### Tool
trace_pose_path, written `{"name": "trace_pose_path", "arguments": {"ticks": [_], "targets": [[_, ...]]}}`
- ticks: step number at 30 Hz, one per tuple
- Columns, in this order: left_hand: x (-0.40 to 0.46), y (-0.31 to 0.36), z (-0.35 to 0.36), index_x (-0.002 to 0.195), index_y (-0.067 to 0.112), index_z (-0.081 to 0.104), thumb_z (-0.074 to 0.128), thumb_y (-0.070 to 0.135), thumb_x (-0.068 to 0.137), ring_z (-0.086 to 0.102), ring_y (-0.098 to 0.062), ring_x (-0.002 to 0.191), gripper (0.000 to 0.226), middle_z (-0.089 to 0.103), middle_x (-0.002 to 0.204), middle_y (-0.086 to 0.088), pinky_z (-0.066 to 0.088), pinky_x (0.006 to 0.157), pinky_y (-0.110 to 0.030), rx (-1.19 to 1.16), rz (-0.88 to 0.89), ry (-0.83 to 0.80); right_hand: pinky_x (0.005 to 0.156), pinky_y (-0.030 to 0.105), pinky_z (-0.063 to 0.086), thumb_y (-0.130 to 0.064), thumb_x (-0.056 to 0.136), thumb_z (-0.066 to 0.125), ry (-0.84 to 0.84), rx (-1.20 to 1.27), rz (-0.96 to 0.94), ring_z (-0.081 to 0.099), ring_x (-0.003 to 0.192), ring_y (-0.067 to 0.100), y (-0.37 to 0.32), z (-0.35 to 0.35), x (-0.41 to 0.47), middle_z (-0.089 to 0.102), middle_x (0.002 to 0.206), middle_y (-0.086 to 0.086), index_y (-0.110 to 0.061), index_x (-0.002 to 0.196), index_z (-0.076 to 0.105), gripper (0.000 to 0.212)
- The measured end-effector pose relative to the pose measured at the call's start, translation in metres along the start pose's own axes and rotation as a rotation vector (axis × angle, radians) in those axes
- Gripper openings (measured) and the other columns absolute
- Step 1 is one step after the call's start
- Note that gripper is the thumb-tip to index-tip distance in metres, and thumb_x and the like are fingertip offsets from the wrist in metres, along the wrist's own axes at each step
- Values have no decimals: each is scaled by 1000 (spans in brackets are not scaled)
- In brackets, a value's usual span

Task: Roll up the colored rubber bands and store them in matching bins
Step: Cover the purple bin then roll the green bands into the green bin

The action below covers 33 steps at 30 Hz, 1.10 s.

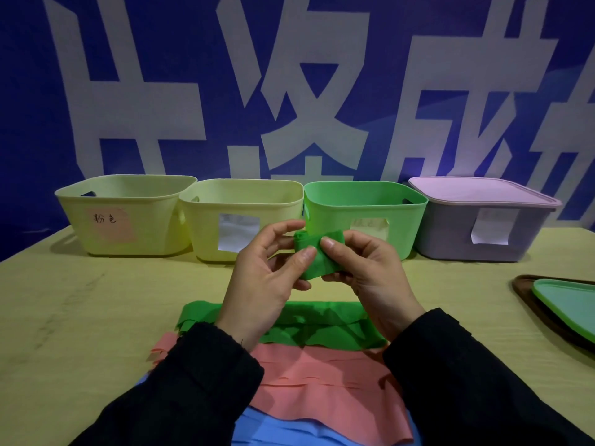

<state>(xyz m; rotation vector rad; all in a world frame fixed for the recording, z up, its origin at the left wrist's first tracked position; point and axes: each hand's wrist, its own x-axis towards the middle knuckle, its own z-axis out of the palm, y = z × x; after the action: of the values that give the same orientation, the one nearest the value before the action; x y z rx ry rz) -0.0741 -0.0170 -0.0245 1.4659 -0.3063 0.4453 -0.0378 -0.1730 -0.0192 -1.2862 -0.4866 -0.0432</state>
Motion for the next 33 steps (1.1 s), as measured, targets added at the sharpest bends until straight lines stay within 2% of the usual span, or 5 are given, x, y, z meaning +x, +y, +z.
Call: {"name": "trace_pose_path", "arguments": {"ticks": [12,15,22,25,33], "targets": [[-3,0,3,127,30,63,53,6,103,71,-18,97,35,69,117,0,61,74,-33,38,29,-46,55,21,53,-20,76,75,67,-18,-24,65,65,11,-1,1,1,71,73,1,-9,83,70,14],[-4,0,2,115,29,68,58,11,101,69,-22,98,26,71,113,0,60,76,-34,28,26,-76,55,22,53,-20,75,75,46,-30,-28,65,66,11,-1,0,0,70,72,0,-11,80,71,11],[0,3,-2,108,21,67,74,15,88,60,-2,70,22,72,91,6,48,57,-20,74,10,26,60,23,55,-21,76,74,-11,4,-12,61,65,11,0,1,1,68,70,-1,-14,79,73,7],[1,3,-5,103,17,65,78,20,84,57,-4,65,23,71,86,8,45,52,-22,69,2,25,59,23,55,-20,77,73,21,-19,-7,60,61,8,-2,-2,3,65,65,-4,-9,84,70,14],[2,8,-6,100,20,64,82,30,70,59,-7,66,36,70,90,3,45,51,-19,32,-20,53,59,23,54,-22,78,76,28,49,53,55,71,22,-1,-5,5,52,87,21,-15,77,75,7]]}}
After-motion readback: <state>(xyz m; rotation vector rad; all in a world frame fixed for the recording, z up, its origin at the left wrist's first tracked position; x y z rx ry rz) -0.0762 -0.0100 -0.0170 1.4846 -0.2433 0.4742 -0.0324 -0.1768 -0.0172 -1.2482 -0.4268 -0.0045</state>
